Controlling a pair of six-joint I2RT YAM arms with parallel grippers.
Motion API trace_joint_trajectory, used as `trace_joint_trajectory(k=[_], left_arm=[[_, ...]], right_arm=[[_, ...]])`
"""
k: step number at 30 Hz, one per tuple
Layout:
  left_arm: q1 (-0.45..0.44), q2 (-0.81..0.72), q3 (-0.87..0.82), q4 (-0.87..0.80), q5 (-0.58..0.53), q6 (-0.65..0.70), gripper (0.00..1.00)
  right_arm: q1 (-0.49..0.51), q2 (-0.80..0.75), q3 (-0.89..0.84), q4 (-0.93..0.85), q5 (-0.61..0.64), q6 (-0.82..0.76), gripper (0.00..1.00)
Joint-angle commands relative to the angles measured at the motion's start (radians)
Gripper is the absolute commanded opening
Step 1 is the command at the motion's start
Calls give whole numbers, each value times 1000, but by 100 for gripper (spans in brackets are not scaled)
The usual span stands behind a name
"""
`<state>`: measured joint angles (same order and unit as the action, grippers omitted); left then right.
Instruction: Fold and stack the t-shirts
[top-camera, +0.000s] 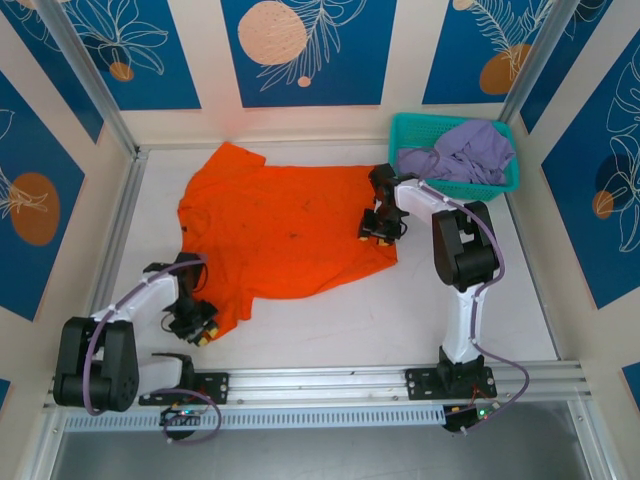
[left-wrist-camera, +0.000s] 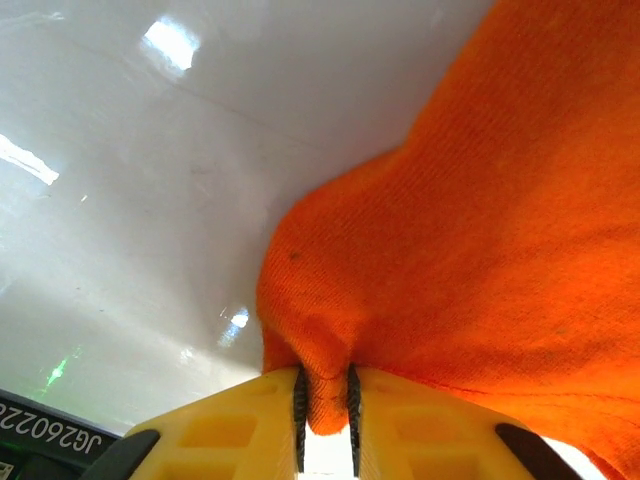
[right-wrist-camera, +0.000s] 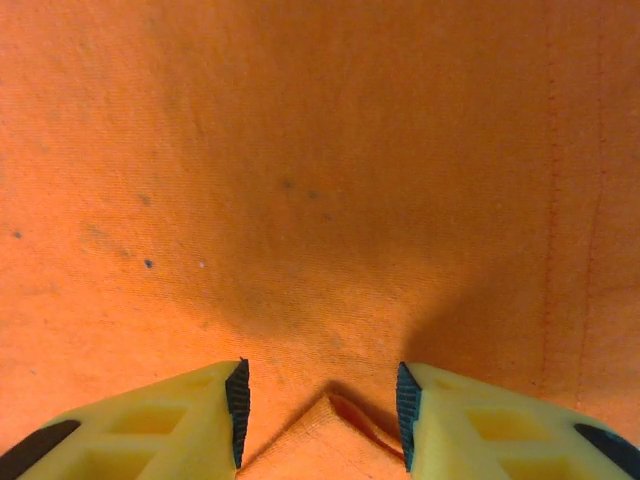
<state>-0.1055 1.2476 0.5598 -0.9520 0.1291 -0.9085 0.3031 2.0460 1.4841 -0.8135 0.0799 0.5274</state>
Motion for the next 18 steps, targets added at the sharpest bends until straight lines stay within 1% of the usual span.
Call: trace_joint_trajectory(k=[1,5,7,12,14,18], left_arm=[[-7,14,30,6,-24,0,16],[-8,17,49,-9,-44,13,7],[-8,15,61,-17,-53,19,4],[-7,17,81,-28,-67,30,0],[-8,21,86,-26,-66,32,0],[-7,27,94,-25,-71,36,0]], right_arm=[[8,3,11,-39,9,-18,45],[13,-5,-10,-35,11,-17,44],[16,-9,-18,-34,10,-18,41],[29,-14,-25,-34,21,-23,39],[32,-9,-22,-43,28,-25,38],[42,-9,-21,-49,43,-33,32]])
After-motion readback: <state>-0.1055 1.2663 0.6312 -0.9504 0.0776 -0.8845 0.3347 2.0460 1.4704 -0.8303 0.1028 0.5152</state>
